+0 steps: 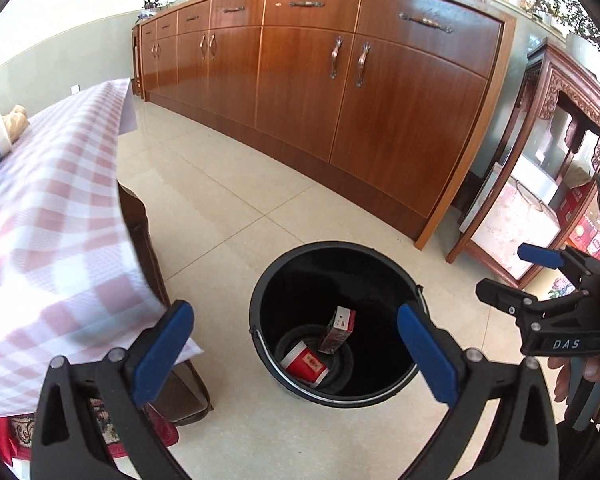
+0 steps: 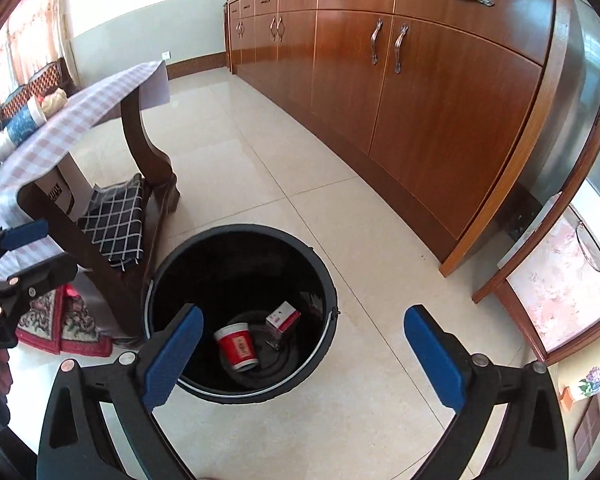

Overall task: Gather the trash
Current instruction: 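Open both grippers to drop the cup and carton into the bin, then move back to the table and grasp the green SATINE carton with the right gripper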

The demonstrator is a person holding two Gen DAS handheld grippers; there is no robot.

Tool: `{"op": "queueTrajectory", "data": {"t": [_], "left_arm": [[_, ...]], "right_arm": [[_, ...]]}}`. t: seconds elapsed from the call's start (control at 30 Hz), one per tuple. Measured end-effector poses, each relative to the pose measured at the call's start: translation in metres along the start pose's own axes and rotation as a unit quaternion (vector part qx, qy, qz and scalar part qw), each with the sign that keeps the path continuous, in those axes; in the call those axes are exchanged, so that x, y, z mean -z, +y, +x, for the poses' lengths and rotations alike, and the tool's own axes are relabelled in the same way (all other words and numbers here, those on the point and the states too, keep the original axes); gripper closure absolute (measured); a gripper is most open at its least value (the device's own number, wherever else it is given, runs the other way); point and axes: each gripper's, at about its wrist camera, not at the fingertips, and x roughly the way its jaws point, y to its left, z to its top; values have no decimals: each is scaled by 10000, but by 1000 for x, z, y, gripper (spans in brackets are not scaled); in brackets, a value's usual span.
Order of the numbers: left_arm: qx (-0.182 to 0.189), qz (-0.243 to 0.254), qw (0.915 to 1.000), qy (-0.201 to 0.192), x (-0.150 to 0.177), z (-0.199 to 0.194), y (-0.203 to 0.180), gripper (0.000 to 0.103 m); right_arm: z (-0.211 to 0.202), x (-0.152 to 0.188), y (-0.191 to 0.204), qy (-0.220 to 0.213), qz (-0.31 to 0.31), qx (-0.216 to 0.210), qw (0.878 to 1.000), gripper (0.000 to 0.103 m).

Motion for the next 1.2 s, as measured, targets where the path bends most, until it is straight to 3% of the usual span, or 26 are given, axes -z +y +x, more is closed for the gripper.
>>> {"op": "queueTrajectory", "data": {"t": [0.33, 0.5, 1.0, 1.2], "left_arm": [[-94, -167, 9996, -214, -6, -45, 12, 1], [-350, -210, 9985, -366, -5, -70, 20, 1], [-706, -660, 9914, -877, 11, -142, 78, 1], [-1090, -1023, 9822, -1134, 28, -173, 115, 1]], "right_arm": [[-43, -7, 28, -204, 44, 163, 9996, 0], [-66, -13, 45, -412, 93, 164, 9990, 0], [-116, -35, 124, -883, -254, -244, 9955, 0], [-122, -47, 165, -1093, -208, -581, 9921, 0]]}}
